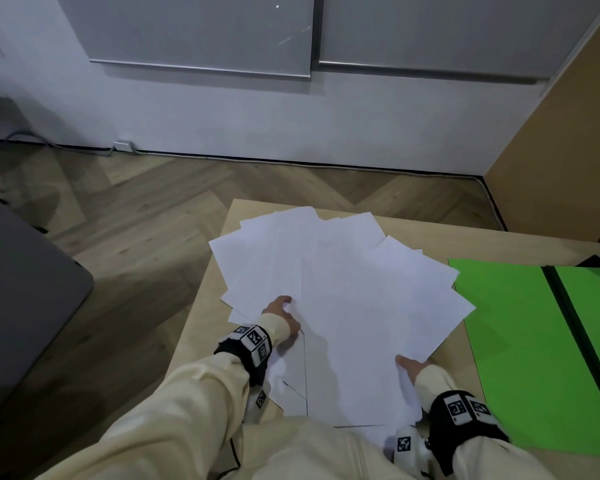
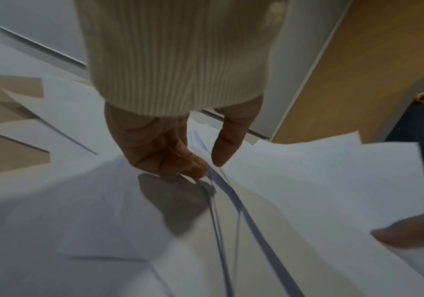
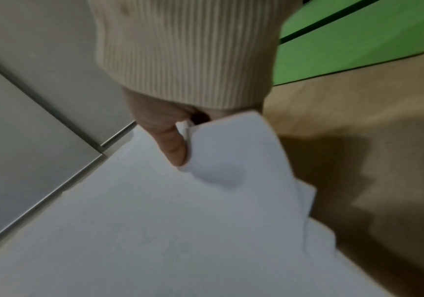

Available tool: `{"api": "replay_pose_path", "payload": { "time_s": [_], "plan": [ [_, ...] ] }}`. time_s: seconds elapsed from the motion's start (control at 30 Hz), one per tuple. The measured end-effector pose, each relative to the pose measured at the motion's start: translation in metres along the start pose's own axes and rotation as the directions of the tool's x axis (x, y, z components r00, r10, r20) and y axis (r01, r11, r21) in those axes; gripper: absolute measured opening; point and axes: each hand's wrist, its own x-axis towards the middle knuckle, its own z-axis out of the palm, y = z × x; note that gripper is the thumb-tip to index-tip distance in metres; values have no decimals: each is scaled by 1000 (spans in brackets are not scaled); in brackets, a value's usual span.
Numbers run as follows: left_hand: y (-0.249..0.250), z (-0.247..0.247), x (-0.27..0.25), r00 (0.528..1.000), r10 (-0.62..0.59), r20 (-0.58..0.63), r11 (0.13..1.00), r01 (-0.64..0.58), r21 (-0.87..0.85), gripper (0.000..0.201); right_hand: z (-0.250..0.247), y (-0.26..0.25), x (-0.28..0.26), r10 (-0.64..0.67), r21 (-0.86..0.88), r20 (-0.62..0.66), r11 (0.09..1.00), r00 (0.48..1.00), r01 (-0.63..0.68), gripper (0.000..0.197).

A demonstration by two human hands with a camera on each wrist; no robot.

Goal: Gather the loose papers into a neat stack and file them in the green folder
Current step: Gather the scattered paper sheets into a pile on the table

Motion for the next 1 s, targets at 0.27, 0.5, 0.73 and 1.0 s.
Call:
{"api": "replay_pose_path", "payload": {
  "time_s": [0.27, 0.5, 0.73, 1.0],
  "plan": [
    [13, 16, -6, 987, 3, 162, 957, -50, 286, 40, 5, 2, 6, -84, 107, -120, 990, 989, 97, 61],
    [4, -4, 10, 980, -69, -187, 969, 110, 219, 76, -15, -23, 20, -113, 143, -198, 979, 974, 143, 61],
    [-29, -24, 19, 798, -401, -451, 843, 514, 160, 124, -52, -44, 32, -225, 185, -345, 935, 911, 301, 40],
    [-21, -14, 31, 804, -447, -392, 894, 409, -180, 143, -52, -61, 31, -202, 134, -536, 938, 820, 319, 40]
  ]
}}
